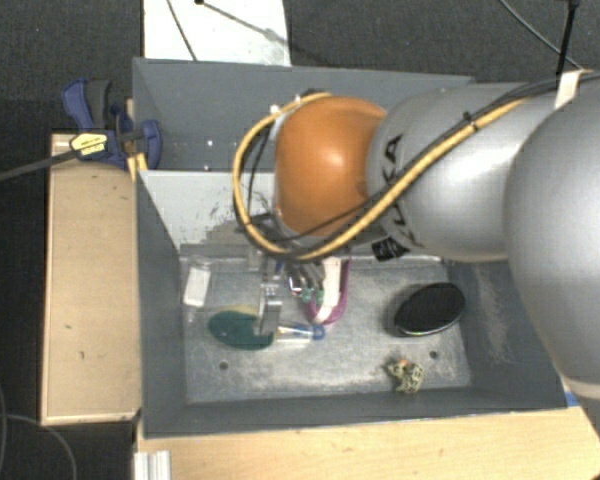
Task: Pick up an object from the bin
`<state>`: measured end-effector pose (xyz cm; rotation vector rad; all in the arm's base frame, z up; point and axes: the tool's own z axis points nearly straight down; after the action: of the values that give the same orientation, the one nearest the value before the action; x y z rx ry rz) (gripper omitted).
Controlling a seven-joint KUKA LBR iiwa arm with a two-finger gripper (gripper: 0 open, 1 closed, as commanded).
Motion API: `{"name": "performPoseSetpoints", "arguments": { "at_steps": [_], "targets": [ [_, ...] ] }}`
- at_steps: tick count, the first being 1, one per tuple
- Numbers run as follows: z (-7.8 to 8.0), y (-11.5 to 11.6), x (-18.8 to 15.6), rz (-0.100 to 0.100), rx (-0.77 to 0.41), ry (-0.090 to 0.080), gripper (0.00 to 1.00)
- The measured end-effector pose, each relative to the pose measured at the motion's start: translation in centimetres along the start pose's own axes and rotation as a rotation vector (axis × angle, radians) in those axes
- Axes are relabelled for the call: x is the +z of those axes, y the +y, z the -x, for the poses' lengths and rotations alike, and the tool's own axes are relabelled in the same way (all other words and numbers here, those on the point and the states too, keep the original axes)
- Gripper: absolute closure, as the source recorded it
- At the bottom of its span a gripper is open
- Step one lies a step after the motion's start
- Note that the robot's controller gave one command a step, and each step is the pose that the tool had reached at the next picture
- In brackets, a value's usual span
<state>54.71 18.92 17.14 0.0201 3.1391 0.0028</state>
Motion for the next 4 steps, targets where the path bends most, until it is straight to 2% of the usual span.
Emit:
{"name": "performPoseSetpoints", "arguments": {
  "at_steps": [1,2,3,4],
  "targets": [
    [-0.8,2.6,10.6,-0.003,0.072,0.008,0.0],
    [-0.5,2.6,10.0,0.001,0.076,-0.001,1.0],
    [1.8,5.4,10.1,-0.004,-0.175,0.0,1.0],
    [-2.3,4.9,1.7,0.002,-0.14,-0.005,1.0]
  ]
}}
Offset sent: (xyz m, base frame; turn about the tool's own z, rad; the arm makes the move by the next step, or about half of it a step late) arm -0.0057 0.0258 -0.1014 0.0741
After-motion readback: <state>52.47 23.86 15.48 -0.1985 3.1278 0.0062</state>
